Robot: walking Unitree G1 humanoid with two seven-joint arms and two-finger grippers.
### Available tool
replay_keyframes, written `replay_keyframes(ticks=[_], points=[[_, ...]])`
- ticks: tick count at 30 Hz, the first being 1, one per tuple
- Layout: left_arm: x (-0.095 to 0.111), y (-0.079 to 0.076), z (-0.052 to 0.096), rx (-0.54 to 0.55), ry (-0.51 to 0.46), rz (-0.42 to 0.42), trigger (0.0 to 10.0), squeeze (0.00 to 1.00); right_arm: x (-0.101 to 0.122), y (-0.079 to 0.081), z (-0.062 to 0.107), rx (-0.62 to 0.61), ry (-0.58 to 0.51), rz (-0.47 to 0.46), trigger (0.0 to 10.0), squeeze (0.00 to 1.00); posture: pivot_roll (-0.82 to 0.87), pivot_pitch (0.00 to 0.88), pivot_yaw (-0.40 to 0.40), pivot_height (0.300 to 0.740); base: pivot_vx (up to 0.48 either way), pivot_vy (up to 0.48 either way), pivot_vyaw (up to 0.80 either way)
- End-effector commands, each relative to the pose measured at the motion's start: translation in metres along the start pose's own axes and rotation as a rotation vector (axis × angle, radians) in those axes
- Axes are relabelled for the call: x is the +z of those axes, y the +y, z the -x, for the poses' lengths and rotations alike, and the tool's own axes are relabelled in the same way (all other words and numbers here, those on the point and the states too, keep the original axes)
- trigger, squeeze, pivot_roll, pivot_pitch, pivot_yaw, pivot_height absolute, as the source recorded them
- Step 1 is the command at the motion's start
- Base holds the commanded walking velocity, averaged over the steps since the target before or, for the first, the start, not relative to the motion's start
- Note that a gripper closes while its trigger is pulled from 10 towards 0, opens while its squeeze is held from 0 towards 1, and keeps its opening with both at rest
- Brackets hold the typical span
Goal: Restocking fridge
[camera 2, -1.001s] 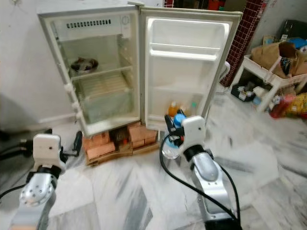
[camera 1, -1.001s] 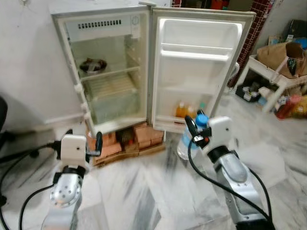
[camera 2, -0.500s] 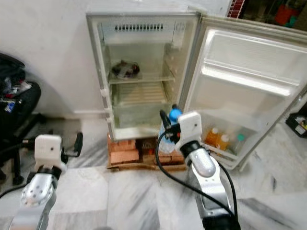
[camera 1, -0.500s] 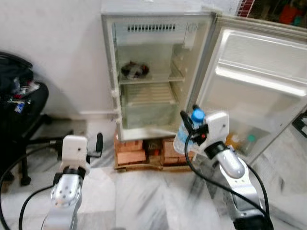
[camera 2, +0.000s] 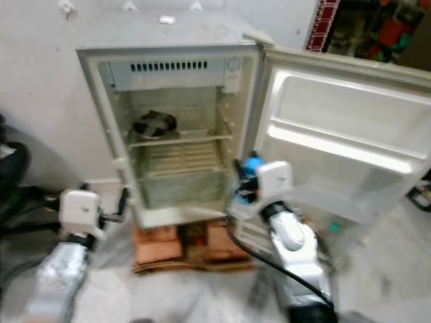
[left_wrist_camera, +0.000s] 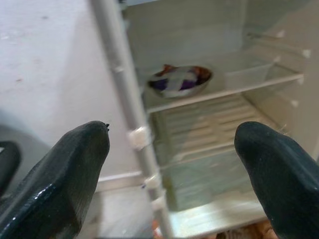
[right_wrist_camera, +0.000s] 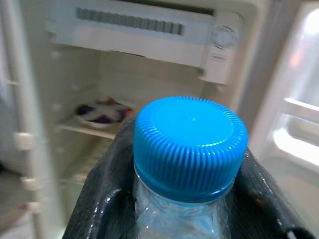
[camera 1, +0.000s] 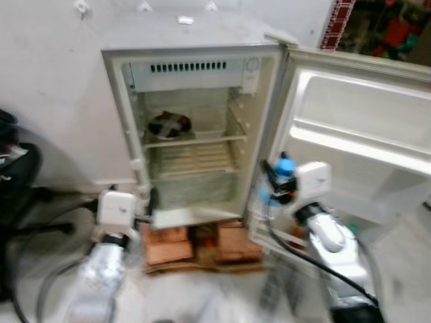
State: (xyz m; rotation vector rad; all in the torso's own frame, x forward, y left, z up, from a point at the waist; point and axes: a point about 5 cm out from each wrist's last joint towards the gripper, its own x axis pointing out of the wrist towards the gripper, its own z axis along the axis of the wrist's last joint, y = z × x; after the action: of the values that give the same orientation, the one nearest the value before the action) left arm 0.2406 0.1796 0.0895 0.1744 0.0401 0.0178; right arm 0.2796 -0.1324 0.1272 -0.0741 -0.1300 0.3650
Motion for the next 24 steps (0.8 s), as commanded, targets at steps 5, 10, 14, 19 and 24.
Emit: replay_keyframes(ticks=[5,10,14,19,24], points=[[0.0028,-0.0079,-0.0007,-0.016,-0.007,-0.005,10.0,0.0,0.0042,-0.0103,0.002,-0.033,-0.015,0.027,10.0,0.0,0.08,0.0,-0.053,0.74,0.228,-0.348,0.0],[0.0019,-0.0077,-0.0003,-0.009,-0.002,0.022,10.0,0.0,0.003,-0.0094,0.0028,-0.035,-0.011,0.024,10.0,0.0,0.08,0.001,-0.054,0.74,0.0,-0.354,0.0],[0.0012,-0.0077,0.0002,-0.009,0.001,0.026,10.0,0.0,0.0018,-0.0083,0.0034,-0.029,-0.004,0.026,10.0,0.0,0.08,0.002,-0.055,0.74,0.0,0.0,0.0],[-0.0002,-0.0071,0.0017,0.007,0.011,0.042,10.0,0.0,0.0003,-0.0091,0.0037,-0.026,0.004,0.03,10.0,0.0,0.08,0.004,-0.054,0.74,0.0,0.0,0.0],[-0.0002,-0.0063,0.0016,0.004,0.011,0.042,10.0,0.0,-0.0005,-0.0082,0.0035,-0.017,0.01,0.024,10.0,0.0,0.08,0.005,-0.053,0.74,0.0,0.0,0.0]])
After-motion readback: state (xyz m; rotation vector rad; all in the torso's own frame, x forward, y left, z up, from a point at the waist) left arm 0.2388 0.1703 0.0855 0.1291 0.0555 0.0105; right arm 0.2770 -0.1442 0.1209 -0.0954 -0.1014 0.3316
